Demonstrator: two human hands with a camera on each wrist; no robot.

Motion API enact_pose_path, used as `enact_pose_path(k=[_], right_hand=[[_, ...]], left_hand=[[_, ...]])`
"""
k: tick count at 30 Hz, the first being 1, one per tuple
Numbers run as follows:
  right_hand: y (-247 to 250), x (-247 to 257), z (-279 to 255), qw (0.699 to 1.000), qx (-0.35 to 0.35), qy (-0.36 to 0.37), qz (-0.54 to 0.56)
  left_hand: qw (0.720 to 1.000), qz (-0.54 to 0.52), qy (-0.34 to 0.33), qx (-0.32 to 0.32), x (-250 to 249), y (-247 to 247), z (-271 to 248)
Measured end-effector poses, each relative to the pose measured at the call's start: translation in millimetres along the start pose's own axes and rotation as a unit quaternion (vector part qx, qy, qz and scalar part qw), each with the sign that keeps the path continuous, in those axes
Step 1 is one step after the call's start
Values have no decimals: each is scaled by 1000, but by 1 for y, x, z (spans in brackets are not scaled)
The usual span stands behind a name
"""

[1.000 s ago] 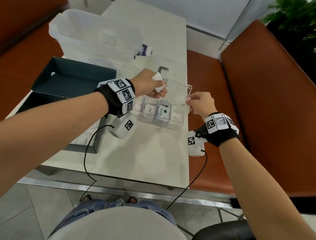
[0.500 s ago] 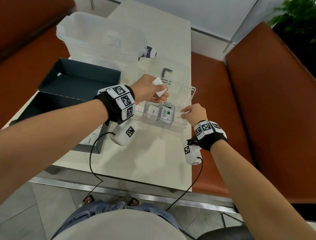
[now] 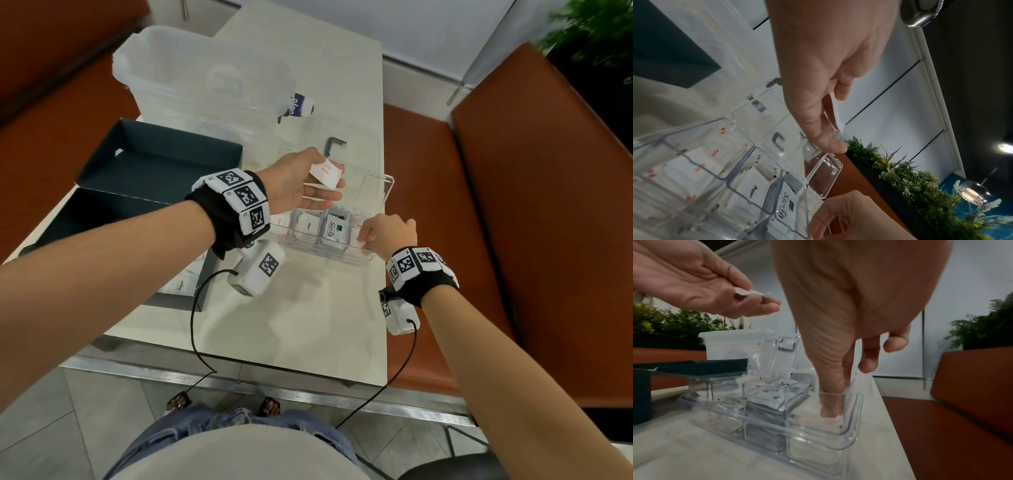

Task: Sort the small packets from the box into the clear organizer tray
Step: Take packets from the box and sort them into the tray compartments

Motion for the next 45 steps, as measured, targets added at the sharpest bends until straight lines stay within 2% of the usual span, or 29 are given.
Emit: enact_pose_path(k=[3,5,8,12,16,20,22,26,30,32,39,45], right_hand=[[10,7,-6,999,-16,24,20],[22,15,-10,992,-31,52,109],[50,33,-20,954,-83,95,272],[68,54,-21,916,-110,88,375],[72,76,-17,896,-111,96,420],[78,88,-11,854,-131,82,497],[80,93,-5,844,-139,78,512],[75,103,13,874,-139,72,461],[49,118,33,933,-46,71,350],[38,125,38,955,-21,76,286],[17,144,41,985,-20,52,162],[6,154,41,993,-55,83,62]], left_hand=[[999,27,-3,-30,0,5,2],[998,37,-5,-56,1,10,4],[997,55,-21,-52,2,13,8],[997,54,-36,-37,3,20,8],[994,84,-48,-60,0,38,4],[994,73,-47,-71,1,54,-3],[993,87,-37,-76,4,61,-6],[987,138,-4,-84,12,77,-14],[982,163,21,-97,16,98,-24],[980,166,26,-105,16,108,-29],[982,147,21,-115,12,123,-42],[985,136,14,-102,8,119,-45]])
Point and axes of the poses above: each hand's wrist, its own z-axis towards the middle knuckle, its own y-axis out of the back of the hand, x = y × z, the point moved 8 cm from there along z, towards the middle knuckle, and after that the axes turned 2 degrees about z, right-handed, at the moved point
